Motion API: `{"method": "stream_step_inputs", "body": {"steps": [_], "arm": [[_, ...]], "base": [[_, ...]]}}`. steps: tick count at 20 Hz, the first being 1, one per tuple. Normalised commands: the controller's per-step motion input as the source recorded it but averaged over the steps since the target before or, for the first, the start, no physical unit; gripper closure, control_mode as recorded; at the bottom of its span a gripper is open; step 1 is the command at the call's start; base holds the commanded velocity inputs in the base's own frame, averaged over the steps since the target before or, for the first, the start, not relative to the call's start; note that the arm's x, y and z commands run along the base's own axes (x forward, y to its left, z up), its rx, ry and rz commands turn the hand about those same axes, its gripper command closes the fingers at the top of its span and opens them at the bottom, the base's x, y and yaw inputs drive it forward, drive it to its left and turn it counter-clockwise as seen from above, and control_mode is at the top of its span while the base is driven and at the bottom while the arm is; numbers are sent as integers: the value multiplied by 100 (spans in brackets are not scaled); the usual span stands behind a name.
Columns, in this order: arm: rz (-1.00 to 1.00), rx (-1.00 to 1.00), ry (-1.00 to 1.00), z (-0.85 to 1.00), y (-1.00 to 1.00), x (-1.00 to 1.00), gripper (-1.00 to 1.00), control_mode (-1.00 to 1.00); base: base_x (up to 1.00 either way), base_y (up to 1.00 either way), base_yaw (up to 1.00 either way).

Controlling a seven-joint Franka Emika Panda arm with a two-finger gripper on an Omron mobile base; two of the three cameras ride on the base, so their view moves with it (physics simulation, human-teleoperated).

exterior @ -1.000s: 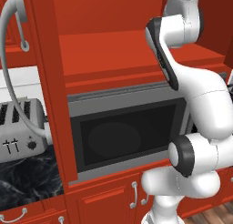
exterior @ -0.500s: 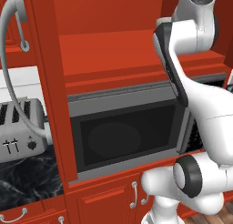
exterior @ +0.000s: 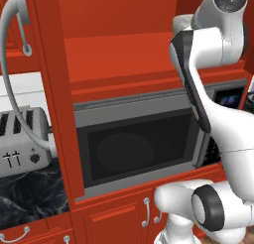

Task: Move the bowls from the cabinet to the plates on the dining table.

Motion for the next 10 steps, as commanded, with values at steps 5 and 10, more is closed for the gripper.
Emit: {"method": "stream_step_inputs", "body": {"steps": [5, 10], "arm": [[2, 0, 0, 2, 21, -48, 100, -100], [1, 4, -4, 11, 3, -56, 100, -100]], "base": [[0, 0, 0], [0, 0, 0]]}}
